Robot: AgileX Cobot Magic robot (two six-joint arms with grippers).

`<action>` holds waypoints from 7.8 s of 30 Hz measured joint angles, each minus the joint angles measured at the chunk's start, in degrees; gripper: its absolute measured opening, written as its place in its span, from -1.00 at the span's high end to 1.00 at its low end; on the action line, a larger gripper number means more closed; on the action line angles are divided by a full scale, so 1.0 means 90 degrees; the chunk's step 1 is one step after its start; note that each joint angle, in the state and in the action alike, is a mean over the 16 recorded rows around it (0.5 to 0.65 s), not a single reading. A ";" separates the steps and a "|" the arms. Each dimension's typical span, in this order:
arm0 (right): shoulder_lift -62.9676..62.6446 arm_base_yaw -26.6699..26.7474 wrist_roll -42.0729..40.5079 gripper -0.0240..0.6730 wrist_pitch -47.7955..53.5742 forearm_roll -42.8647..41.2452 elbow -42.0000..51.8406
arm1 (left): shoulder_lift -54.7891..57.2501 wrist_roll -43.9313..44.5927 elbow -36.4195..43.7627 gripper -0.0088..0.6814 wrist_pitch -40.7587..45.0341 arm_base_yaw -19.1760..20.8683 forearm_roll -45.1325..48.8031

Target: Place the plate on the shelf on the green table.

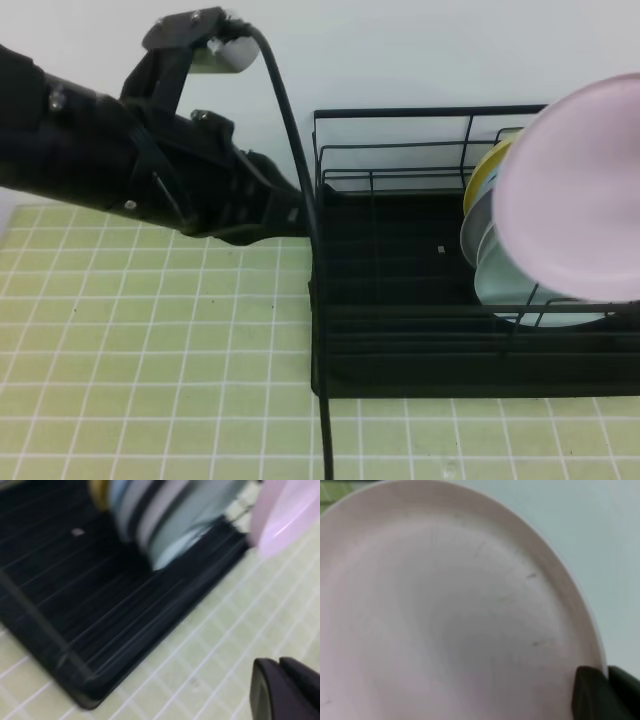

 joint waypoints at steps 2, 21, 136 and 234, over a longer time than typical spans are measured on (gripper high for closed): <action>-0.0013 0.0086 -0.0147 0.91 -0.0179 -0.0278 -0.0025 | -0.0004 -0.0114 0.0002 0.97 -0.0131 0.0000 0.0194; -0.0017 0.1101 -0.1686 0.90 -0.2072 -0.1164 0.0741 | -0.1279 -0.0833 0.1128 0.98 -0.2005 0.0000 0.1515; -0.4269 0.3377 0.3525 0.94 -0.2087 0.1088 0.2785 | -0.4830 -0.1803 0.3713 0.98 -0.2155 0.0000 0.2928; -0.5220 0.3342 0.4192 0.94 -0.3841 0.2064 0.5907 | -0.8908 -0.3816 0.8410 0.98 -0.4244 0.2359 0.4463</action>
